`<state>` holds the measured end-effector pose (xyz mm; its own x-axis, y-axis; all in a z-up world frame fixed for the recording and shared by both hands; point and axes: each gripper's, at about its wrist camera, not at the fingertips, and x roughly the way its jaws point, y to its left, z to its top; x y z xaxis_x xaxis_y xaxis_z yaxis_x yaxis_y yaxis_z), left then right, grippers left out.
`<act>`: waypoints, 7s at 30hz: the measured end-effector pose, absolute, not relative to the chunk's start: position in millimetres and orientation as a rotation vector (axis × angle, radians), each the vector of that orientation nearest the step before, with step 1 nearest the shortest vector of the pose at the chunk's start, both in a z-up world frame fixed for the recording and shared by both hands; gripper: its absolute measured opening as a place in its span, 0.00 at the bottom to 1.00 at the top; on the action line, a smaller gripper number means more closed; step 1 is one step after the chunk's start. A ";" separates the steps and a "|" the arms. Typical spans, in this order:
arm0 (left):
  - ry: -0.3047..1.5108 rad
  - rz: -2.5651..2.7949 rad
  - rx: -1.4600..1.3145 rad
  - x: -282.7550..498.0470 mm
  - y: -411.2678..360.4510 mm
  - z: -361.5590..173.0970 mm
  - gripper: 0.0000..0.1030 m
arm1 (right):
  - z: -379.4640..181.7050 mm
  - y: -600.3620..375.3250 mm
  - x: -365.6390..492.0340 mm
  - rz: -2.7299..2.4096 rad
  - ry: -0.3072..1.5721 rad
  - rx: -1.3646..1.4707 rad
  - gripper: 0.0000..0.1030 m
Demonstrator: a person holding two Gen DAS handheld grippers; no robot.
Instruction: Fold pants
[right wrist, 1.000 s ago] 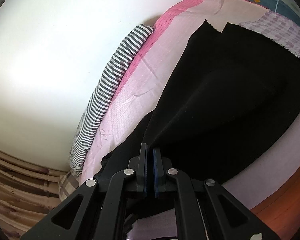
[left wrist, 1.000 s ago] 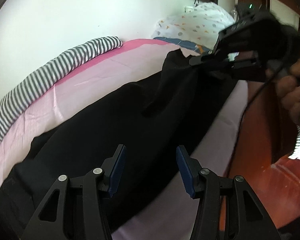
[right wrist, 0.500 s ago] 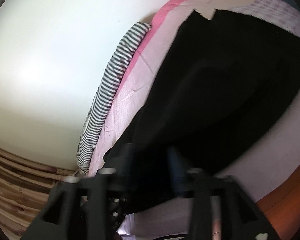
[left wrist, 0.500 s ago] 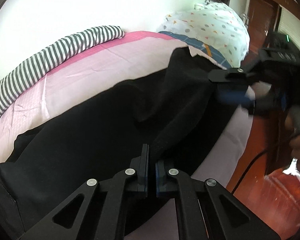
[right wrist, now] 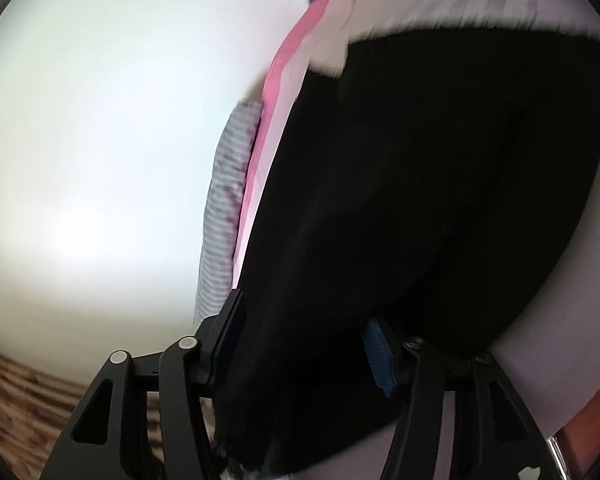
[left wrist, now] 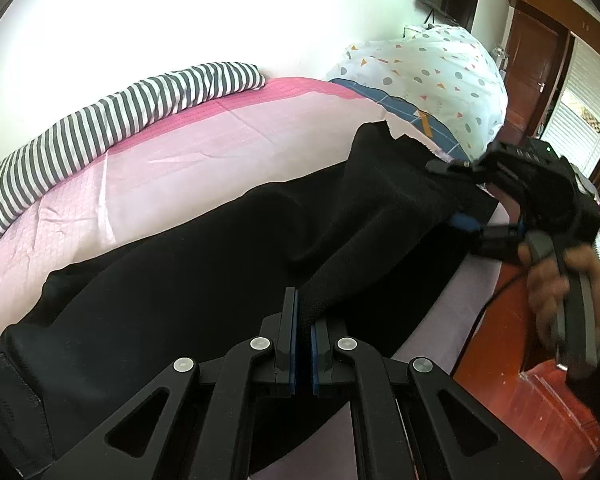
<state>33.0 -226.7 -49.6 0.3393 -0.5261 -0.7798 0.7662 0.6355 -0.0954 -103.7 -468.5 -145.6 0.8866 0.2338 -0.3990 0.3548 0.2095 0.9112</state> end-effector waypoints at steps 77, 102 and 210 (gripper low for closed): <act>0.852 -0.213 0.058 94.6 84.8 -60.1 0.51 | -59.0 -206.1 161.6 0.509 1.183 0.310 0.26; 0.882 -0.171 0.066 101.0 121.1 -89.2 0.53 | -92.8 -126.8 225.0 0.640 1.237 0.125 0.08; 0.917 -0.666 0.334 44.9 -177.0 -72.3 0.69 | -140.6 -556.3 -166.1 -0.356 0.603 1.041 0.10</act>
<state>44.9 -177.0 -72.3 0.4291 -0.3851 -0.8171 0.6576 0.7533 -0.0097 -166.1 -556.3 -140.6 0.7854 0.0052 -0.6189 0.5445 0.4698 0.6949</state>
